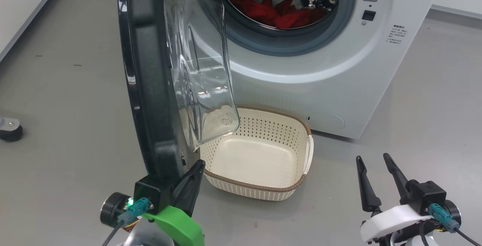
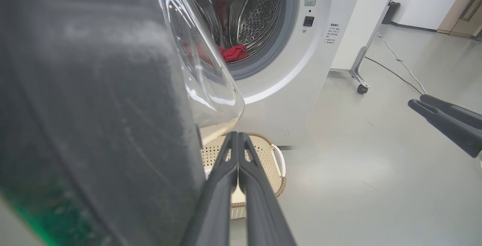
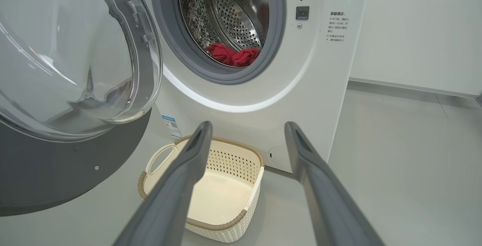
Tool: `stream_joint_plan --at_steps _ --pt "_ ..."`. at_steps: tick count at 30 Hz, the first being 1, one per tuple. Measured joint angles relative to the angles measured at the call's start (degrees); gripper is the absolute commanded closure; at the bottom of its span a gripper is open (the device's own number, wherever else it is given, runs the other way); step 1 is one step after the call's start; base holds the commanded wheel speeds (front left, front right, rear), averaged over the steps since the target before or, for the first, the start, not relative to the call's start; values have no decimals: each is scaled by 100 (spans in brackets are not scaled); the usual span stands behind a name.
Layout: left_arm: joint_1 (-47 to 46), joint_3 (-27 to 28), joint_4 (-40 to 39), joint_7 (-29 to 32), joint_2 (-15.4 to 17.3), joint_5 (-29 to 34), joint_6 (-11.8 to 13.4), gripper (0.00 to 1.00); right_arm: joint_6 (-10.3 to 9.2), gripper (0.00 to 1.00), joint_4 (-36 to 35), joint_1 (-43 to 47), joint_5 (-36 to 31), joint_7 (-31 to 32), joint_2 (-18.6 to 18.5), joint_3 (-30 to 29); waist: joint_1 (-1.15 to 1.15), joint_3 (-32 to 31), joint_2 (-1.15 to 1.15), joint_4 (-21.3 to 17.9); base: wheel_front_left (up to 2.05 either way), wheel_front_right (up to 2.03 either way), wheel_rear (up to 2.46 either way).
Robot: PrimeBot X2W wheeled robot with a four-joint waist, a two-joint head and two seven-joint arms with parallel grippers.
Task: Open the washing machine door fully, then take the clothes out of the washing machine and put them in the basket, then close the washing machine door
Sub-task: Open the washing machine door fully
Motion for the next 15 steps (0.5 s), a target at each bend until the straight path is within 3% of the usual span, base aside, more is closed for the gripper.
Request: stream_joint_plan --at_steps 15 --pt "88 985 246 -411 40 7 79 100 46 0 -3 -86 -67 0 34 -86 0 57 0 226 0 0 0"
